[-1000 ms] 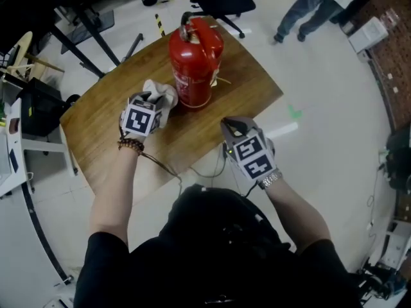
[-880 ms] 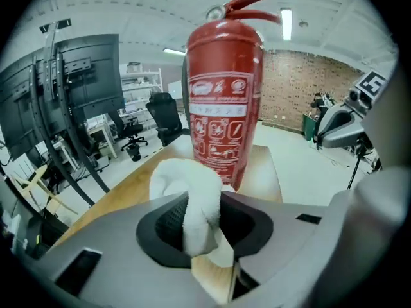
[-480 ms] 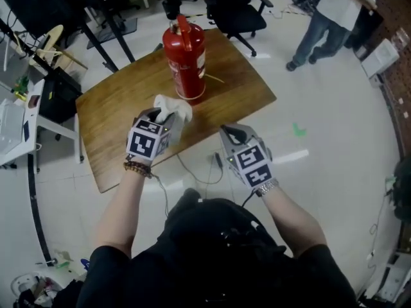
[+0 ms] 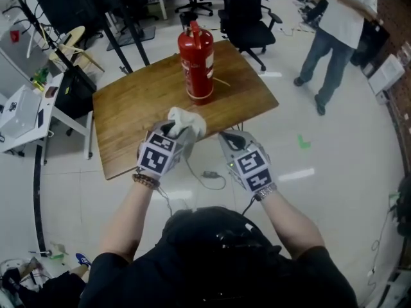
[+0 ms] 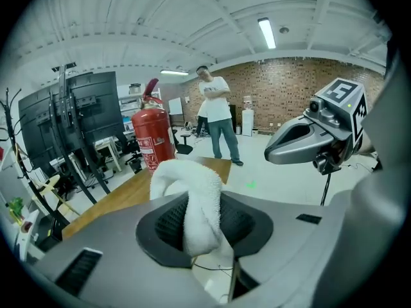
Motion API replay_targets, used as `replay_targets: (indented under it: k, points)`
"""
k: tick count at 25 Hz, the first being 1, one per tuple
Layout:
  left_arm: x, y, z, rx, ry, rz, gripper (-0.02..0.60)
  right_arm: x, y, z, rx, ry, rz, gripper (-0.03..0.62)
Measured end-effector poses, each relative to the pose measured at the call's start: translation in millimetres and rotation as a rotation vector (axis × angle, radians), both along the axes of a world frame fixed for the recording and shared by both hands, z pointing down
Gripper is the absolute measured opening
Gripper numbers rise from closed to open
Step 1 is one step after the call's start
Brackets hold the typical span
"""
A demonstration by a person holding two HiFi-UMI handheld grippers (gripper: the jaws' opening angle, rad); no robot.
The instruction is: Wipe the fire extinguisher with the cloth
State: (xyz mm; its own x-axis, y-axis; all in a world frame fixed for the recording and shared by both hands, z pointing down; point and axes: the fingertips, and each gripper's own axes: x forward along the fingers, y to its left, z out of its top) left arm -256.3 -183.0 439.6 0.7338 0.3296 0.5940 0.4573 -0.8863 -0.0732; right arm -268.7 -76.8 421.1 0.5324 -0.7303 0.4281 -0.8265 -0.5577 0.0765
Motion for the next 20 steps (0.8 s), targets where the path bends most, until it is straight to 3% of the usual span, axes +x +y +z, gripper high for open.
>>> replay_targets:
  k: [20]
  points:
    - [-43.6, -63.4, -44.8, -0.026, 0.114, 0.145, 0.101, -49.6, -87.3, -24.4, 0.038, 0.052, 0.186, 0.014]
